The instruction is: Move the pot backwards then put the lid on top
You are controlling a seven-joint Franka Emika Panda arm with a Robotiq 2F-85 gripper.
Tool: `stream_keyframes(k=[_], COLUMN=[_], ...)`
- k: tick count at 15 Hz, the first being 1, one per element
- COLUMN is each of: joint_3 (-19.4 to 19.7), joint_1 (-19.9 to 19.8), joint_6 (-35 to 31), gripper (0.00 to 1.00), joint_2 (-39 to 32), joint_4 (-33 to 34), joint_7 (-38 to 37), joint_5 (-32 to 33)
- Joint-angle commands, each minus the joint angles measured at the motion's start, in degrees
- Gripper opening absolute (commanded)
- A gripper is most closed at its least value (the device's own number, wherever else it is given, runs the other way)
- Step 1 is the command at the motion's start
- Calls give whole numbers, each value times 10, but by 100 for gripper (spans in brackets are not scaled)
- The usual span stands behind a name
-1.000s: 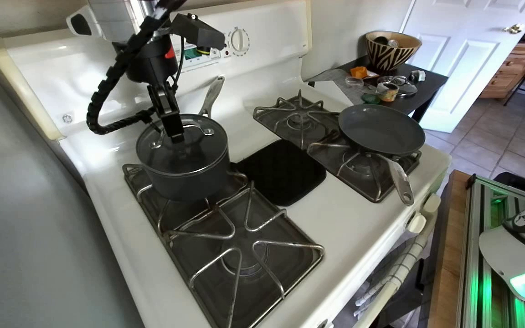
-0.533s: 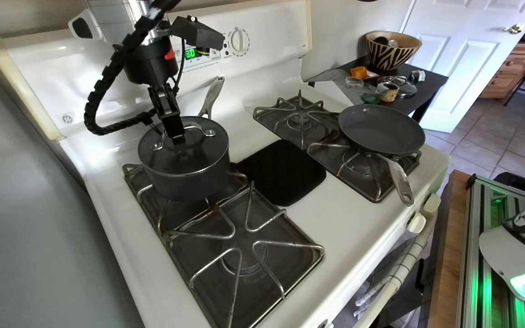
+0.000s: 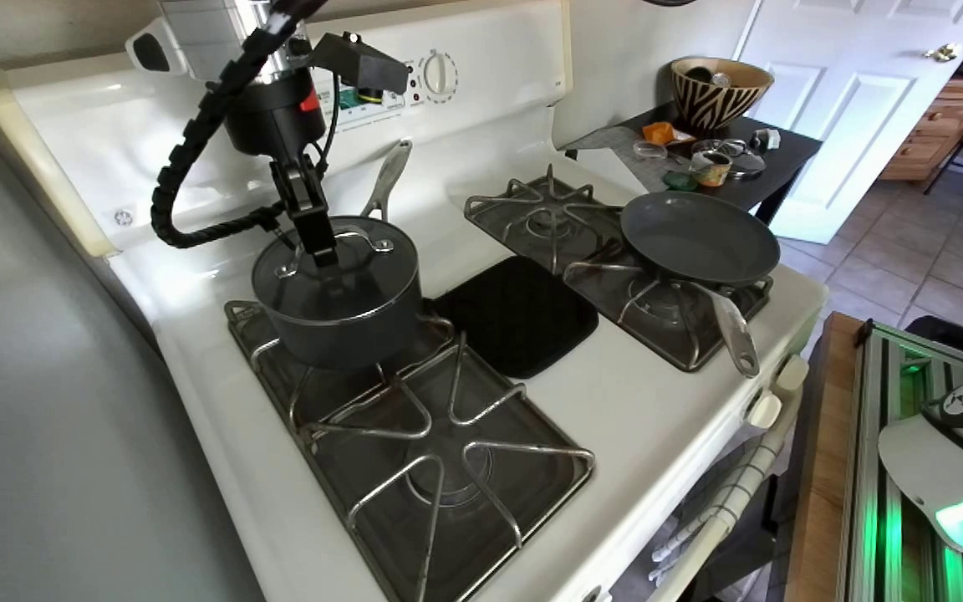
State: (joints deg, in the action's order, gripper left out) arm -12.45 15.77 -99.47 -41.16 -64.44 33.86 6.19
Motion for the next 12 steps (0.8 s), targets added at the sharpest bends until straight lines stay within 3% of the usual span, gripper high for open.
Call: stream_keyframes(k=[1, 3, 10, 12], joint_3=[-2, -3, -2, -4], joint_1=[3, 1, -1, -5], joint_6=[21, 19, -3, -18], gripper=[26, 30, 88, 100], joint_2=[-11, -5, 66, 95], joint_4=[25, 20, -26, -47], joint_7=[-3, -1, -13, -13], joint_5=[-5, -5, -2, -4])
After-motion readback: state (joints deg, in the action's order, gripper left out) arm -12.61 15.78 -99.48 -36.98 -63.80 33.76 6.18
